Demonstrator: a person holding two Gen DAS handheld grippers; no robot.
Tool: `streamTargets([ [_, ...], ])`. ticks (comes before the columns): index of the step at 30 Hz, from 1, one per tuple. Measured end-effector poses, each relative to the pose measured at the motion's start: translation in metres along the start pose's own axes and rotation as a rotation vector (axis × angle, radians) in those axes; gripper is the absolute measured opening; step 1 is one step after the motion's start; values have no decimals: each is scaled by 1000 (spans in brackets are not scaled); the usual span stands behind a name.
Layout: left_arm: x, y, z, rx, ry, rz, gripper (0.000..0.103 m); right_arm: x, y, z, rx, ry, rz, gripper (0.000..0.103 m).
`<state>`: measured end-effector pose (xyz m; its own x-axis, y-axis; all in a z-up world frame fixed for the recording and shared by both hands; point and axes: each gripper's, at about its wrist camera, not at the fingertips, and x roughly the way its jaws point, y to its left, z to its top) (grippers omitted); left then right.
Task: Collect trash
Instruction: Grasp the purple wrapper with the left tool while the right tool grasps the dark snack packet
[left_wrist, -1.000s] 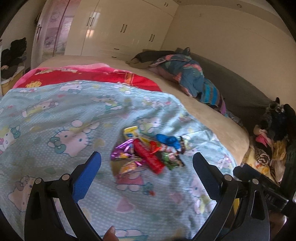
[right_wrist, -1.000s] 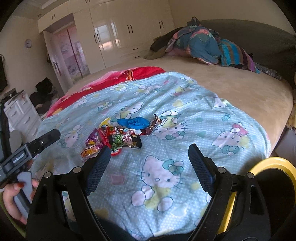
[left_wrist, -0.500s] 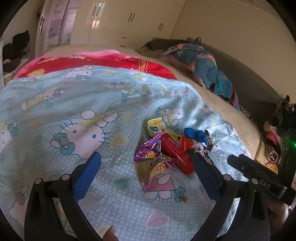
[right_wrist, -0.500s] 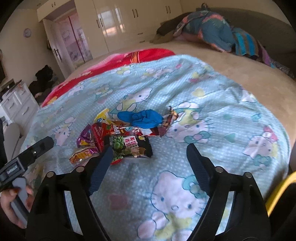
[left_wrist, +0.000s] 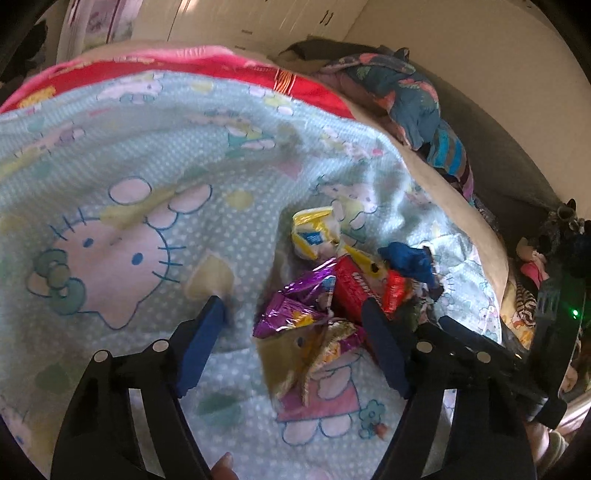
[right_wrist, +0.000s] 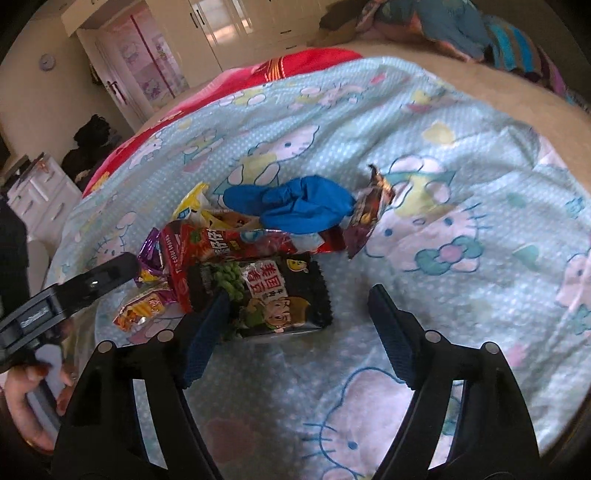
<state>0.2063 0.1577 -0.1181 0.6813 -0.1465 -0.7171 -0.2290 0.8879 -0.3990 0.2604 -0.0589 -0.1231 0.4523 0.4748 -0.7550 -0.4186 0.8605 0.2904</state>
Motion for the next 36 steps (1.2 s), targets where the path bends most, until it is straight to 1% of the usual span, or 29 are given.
streamTargets([
  [2, 8, 4, -1, -22, 21, -1, 71, 3, 0, -1, 5, 1, 6, 69],
  [5, 13, 7, -1, -38, 24, -4, 70, 5, -1, -4, 22, 2, 23, 67],
  [6, 14, 7, -1, -40, 25, -4, 69, 6, -2, -5, 23, 4, 26, 65],
  [8, 17, 6, -1, -41, 29, 1, 65, 6, -1, -8, 17, 5, 35, 63],
  [9, 17, 5, -1, -40, 29, 4, 64, 6, -1, -8, 15, 5, 38, 58],
  [10, 18, 5, -1, -38, 29, 6, 60, 5, -2, -9, 15, 4, 42, 55],
  [12, 17, 5, -1, -44, 29, 1, 52, 3, -3, -10, 19, 2, 27, 36],
  [14, 16, 5, -1, -50, 32, -7, 46, 0, -7, -13, 22, -1, 24, 33],
  [20, 8, 8, -4, -64, 19, -27, 36, -15, -8, -20, 30, -27, 47, 29],
  [31, -27, 15, -18, -102, -35, -61, 30, -49, -1, -40, -22, -85, 10, 27],
  [32, -33, 15, -19, -99, -46, -58, 22, -53, -1, -42, -25, -92, 6, 27],
  [36, -51, 12, -18, -91, -82, -68, 17, -64, 0, -48, -27, -110, -2, 26],
])
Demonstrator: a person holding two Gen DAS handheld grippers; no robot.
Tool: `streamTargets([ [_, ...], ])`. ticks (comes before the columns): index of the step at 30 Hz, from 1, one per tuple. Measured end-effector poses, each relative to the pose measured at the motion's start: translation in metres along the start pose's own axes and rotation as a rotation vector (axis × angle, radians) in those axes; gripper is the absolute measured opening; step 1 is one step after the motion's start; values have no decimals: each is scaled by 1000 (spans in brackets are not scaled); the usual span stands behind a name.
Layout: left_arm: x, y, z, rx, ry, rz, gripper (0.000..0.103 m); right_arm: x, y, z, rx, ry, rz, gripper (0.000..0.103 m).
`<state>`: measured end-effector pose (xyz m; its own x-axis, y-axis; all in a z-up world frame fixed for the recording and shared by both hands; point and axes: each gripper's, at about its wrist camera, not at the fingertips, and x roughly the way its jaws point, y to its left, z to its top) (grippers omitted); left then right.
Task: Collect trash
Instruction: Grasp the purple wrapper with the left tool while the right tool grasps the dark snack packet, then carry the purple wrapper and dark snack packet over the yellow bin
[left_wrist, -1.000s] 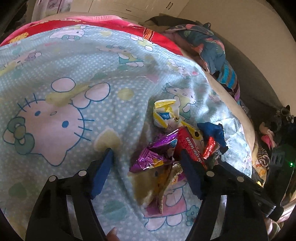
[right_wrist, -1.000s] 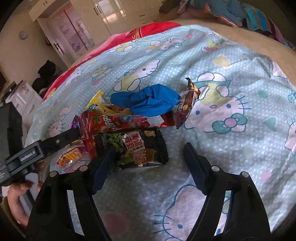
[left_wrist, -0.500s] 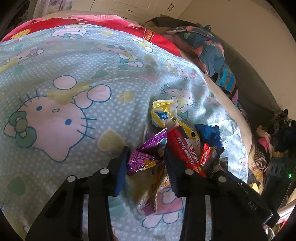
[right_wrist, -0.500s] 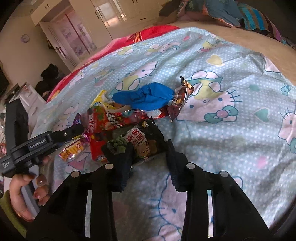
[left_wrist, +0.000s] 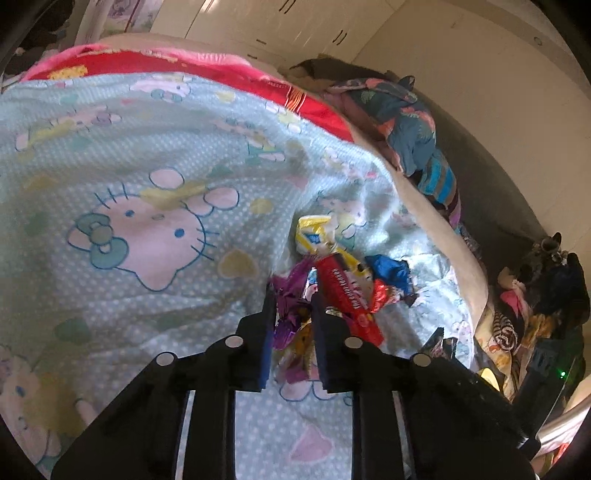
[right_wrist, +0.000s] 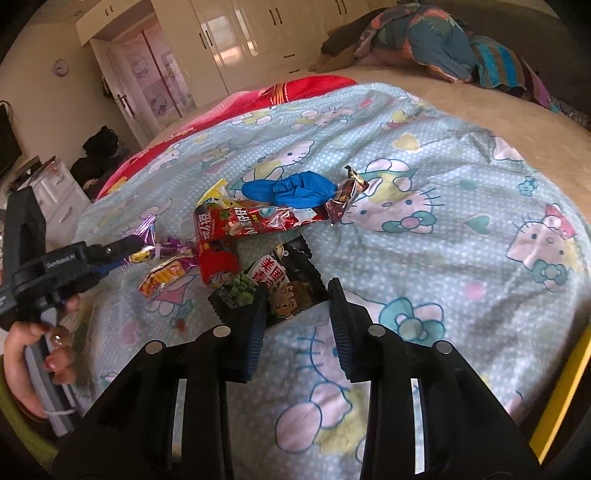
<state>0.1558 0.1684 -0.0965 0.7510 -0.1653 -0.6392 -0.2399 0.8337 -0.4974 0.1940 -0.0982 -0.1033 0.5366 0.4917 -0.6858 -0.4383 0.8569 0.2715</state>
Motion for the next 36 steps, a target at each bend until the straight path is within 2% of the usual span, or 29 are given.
streamTargets([
  [7, -26, -16, 3, 40, -37, -32, 14, -18, 1, -7, 5, -24, 4, 25],
  [15, -50, -53, 4, 103, -76, -109, 10, -46, -2, -8, 8, -71, 2, 24],
  [36, -67, -117, -18, 219, -52, -236, 8, -103, -39, -12, 79, -164, -46, 23],
])
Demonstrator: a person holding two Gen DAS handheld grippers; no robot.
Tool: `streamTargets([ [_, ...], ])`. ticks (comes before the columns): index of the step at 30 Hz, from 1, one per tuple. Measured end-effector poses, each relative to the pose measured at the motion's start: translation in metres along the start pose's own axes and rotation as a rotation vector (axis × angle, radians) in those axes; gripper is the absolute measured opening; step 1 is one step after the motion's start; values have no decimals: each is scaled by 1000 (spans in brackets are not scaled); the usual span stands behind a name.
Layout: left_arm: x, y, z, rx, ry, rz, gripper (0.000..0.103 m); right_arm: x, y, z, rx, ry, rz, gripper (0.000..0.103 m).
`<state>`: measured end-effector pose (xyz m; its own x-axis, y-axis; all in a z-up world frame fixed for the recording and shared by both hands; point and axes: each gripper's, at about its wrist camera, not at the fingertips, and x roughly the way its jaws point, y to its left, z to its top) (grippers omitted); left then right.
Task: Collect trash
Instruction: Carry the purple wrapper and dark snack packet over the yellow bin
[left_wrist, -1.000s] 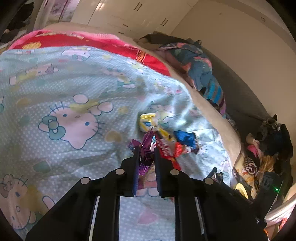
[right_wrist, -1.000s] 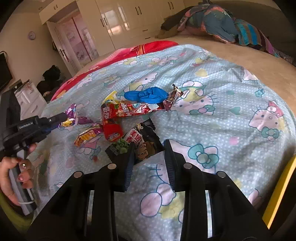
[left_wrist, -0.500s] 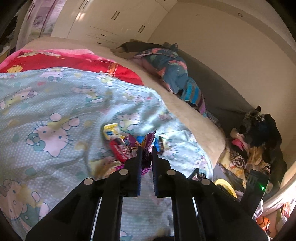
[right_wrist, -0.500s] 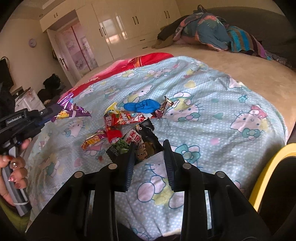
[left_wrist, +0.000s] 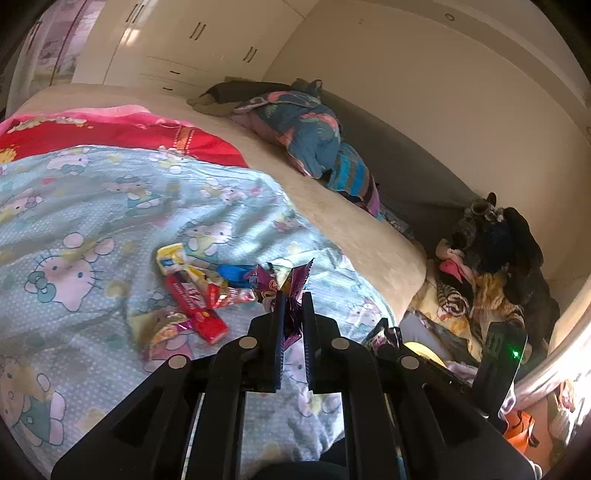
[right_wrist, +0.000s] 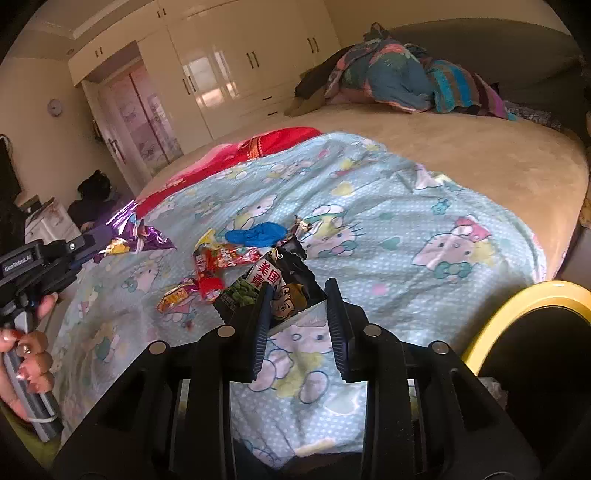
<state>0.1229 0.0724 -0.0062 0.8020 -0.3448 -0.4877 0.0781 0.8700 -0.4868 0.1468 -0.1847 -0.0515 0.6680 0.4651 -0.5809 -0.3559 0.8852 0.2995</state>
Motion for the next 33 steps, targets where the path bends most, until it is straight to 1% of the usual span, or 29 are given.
streamTargets([
  [13, 1, -44, -8, 68, 22, -71, 8, -38, -39, -2, 60, -43, -59, 23],
  [23, 13, -80, -21, 127, 64, -133, 8, -63, -68, -5, 108, -80, -105, 23],
  [33, 28, -110, -39, 193, 115, -181, 8, -85, -96, -18, 154, -86, -155, 23],
])
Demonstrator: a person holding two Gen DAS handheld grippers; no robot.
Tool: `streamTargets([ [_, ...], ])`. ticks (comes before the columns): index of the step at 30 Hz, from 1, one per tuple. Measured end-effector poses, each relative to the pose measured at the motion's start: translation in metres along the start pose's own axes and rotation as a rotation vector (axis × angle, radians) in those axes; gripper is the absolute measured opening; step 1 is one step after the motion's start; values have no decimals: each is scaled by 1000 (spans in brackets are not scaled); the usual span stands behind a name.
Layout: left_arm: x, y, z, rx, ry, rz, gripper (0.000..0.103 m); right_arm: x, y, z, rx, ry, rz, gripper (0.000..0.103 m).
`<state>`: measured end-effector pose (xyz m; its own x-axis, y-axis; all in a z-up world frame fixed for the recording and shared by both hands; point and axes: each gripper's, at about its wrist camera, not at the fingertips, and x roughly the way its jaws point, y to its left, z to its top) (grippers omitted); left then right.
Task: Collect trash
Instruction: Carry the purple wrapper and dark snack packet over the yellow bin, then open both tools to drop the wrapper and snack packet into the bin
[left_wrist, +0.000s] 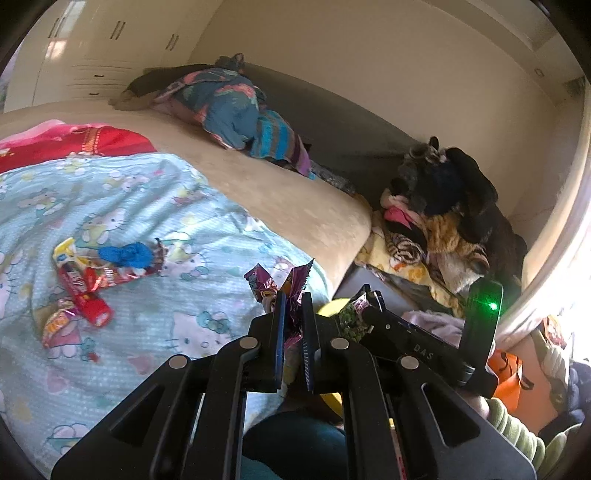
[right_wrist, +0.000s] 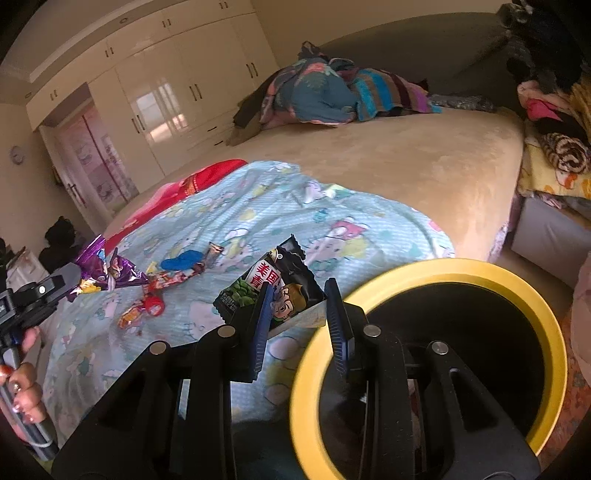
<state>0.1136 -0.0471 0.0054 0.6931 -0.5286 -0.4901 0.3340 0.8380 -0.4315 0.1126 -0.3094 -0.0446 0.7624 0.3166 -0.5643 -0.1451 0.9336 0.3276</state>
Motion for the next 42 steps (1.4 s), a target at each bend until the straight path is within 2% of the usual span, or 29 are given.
streamTargets([
  [19, 39, -61, -28, 130, 104, -85, 8, -18, -50, 2, 21, 0, -112, 23],
  [31, 58, -85, -47, 183, 158, -121, 8, -28, -77, 5, 24, -7, -166, 23],
  [42, 95, -107, -72, 237, 253, -164, 8, -26, -99, -2, 30, 7, -236, 23],
])
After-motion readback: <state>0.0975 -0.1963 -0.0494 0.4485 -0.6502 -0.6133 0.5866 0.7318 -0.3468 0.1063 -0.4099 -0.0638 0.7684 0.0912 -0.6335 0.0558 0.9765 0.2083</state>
